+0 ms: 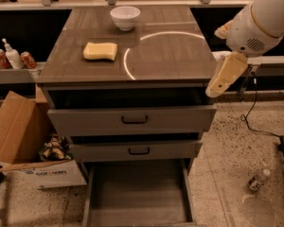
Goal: Place sponge into bottom drawer
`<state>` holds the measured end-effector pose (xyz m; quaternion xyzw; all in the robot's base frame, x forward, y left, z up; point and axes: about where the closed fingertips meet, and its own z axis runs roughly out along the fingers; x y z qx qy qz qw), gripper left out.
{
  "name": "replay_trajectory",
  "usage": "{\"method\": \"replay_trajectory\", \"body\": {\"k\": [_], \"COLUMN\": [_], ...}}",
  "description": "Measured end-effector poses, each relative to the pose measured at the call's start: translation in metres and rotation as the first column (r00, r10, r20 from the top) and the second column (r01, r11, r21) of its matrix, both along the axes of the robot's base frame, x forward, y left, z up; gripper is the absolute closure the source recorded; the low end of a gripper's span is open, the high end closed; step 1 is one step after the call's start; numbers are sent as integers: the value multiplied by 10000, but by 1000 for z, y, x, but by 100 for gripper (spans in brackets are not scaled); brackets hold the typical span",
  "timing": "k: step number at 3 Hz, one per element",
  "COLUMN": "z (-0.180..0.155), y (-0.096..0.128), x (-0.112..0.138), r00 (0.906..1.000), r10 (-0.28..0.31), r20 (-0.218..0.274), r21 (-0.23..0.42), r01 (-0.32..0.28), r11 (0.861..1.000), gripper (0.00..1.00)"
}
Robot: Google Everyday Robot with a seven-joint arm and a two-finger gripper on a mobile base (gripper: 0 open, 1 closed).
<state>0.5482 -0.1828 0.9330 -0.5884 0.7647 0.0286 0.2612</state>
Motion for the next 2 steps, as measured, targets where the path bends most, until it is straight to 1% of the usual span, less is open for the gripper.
{"method": "replay_trajectory", "body": {"k": [1, 2], "z": [-6, -2], "y": [18, 43], "x": [53, 106], "r00": [9985, 9957], "r10": [517, 728], "r20": [174, 573], "r21": [166, 525], "r01": [-520, -758], "r11": [9985, 9957], "gripper": [0, 0]}}
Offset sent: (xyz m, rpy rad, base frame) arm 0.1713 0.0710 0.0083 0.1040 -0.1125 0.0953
